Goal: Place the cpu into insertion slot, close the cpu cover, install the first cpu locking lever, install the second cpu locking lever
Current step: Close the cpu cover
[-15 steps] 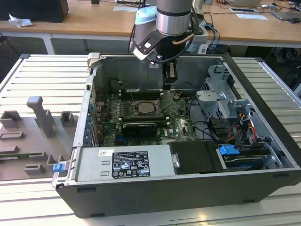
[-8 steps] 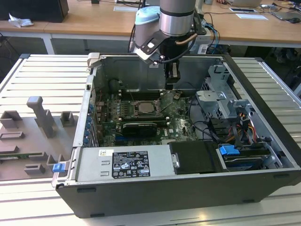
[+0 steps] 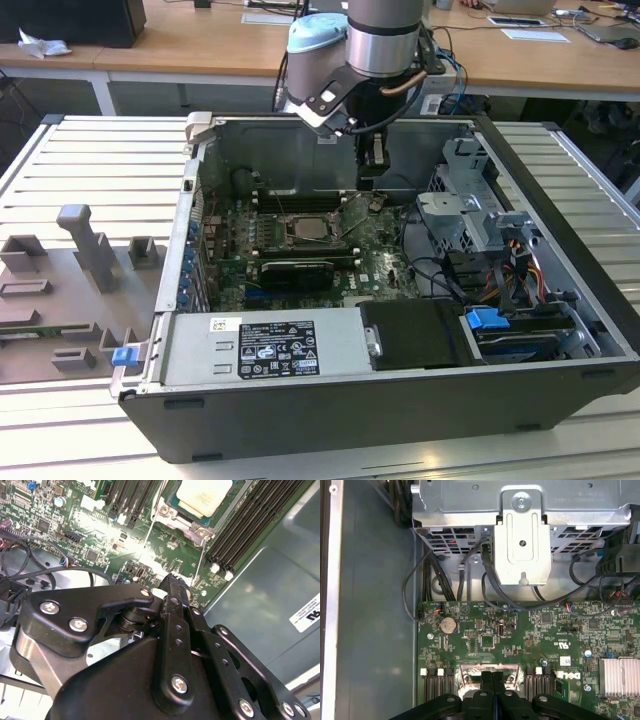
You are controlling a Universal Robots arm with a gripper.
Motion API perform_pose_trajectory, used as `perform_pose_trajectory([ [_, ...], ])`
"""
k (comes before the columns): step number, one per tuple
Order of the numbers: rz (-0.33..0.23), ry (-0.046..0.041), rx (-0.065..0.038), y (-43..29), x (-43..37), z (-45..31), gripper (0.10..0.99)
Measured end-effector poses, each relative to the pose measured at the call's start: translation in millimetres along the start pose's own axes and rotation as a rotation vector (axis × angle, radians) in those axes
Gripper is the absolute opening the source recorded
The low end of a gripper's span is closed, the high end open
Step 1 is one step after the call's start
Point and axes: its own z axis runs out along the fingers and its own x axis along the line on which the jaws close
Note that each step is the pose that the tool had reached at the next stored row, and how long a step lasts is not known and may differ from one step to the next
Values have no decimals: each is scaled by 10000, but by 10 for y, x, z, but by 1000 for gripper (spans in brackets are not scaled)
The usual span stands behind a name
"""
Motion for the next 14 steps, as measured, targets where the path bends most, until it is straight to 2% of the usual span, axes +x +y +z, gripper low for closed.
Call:
perform_pose_trajectory([
  [8,0,0,0,80,1,5,106],
  [14,-1,-1,1,186,2,19,106],
])
